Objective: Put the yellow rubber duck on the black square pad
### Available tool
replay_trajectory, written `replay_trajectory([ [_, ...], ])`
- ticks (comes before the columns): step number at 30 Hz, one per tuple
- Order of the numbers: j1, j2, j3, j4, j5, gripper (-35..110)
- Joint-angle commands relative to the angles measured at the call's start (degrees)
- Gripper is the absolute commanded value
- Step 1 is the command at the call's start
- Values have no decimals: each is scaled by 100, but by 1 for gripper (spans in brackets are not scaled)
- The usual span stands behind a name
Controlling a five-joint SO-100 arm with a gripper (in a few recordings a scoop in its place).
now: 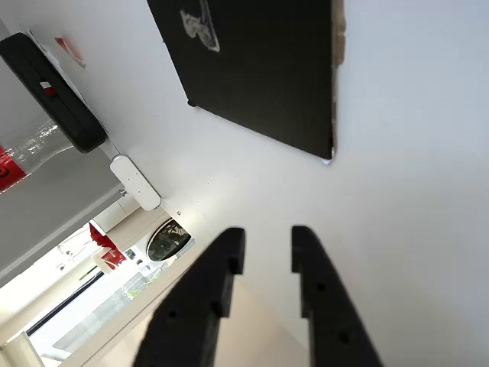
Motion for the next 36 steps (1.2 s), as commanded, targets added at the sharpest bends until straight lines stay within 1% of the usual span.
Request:
replay_trajectory([
  [1, 26, 105, 88, 0, -62, 6],
  [36, 26, 105, 9, -44, -62, 7],
])
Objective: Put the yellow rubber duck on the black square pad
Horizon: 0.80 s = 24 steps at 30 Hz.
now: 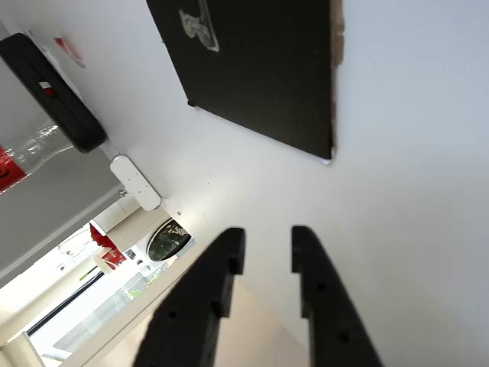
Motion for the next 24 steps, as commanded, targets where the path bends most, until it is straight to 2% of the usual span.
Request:
replay_trajectory([
  [1, 26, 105, 0, -35, -62, 7],
  [7, 18, 114, -193, -44, -70, 6],
  [19, 44, 88, -2663, -44, -79, 6],
  [24, 70, -176, -3173, -44, -97, 6],
])
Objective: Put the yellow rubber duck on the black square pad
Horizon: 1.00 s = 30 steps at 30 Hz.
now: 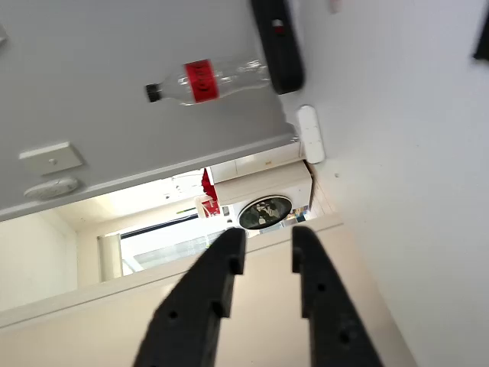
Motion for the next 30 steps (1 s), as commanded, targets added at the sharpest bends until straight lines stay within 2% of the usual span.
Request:
replay_trajectory([
  [1, 53, -387, -369, -26, -97, 6],
  [13, 176, -3384, -1318, -35, -97, 6],
  [21, 1591, -4403, -2074, -44, -97, 6],
  [30, 2804, -4509, -2127, -18, -176, 6],
])
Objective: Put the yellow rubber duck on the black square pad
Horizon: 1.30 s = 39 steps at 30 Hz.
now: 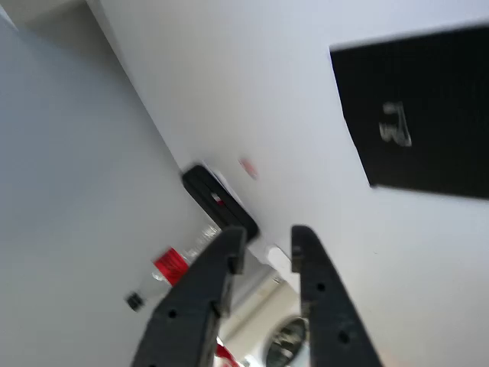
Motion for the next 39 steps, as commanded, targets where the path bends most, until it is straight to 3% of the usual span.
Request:
replay_trajectory([
  [1, 448, 53, -272, 9, -237, 6],
  [11, 1538, 53, -193, 26, -1371, 6],
  [25, 3322, 44, 9, 26, -1503, 6],
  [39, 3445, 62, 976, -35, -1477, 7],
])
